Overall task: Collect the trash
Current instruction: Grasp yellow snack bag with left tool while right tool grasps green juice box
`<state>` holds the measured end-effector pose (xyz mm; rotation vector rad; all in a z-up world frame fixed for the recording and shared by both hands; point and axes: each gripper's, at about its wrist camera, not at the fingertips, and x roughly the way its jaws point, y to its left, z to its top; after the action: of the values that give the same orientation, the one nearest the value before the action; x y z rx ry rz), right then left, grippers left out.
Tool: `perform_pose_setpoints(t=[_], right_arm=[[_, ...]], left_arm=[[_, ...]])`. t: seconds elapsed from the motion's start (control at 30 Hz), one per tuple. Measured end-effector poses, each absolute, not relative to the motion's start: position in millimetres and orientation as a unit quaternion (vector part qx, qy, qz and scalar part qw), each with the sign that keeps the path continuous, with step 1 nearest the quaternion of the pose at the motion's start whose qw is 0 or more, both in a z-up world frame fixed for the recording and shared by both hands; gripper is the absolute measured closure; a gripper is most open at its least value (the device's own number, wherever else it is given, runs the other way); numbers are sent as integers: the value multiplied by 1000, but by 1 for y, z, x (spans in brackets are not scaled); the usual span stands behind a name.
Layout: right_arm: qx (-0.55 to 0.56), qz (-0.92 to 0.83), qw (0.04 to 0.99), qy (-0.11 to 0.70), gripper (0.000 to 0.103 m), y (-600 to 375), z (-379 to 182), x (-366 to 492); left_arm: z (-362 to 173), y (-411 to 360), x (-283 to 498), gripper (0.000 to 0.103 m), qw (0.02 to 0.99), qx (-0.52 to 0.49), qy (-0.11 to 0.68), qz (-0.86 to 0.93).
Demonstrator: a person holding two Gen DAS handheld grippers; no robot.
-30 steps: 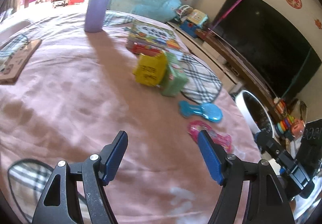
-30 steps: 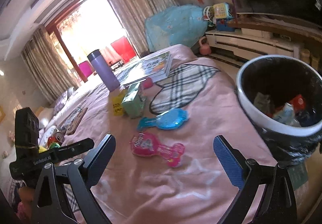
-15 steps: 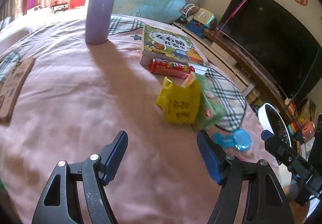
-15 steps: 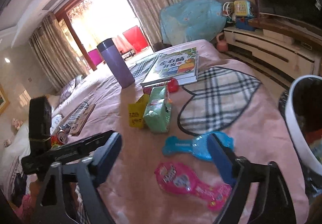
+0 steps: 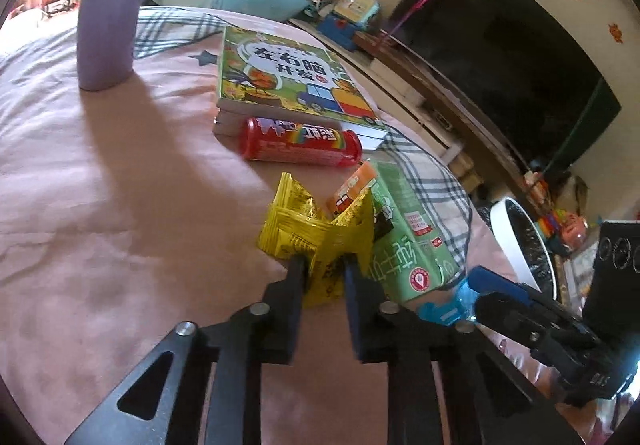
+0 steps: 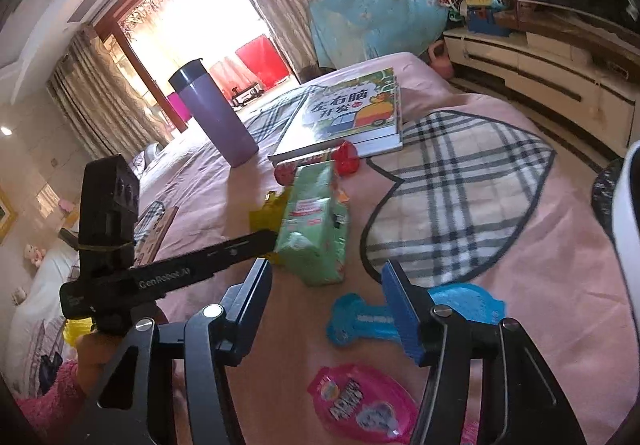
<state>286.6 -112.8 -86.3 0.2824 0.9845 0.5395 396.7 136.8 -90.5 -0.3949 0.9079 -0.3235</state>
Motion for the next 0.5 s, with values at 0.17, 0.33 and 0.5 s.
perform_pose_setpoints(t=[0.17, 0.33, 0.5], right_arm=[[110, 250, 837, 474, 42, -96, -90, 298], [93, 240, 833, 489, 43, -80, -100, 314], [79, 246, 830, 494, 67, -66, -104, 316]], left_arm=[[-91, 160, 388, 95, 862, -222, 433, -143], [-87, 171, 370, 96, 868, -212, 432, -125], [-78, 163, 354, 97, 872, -203, 427, -125]])
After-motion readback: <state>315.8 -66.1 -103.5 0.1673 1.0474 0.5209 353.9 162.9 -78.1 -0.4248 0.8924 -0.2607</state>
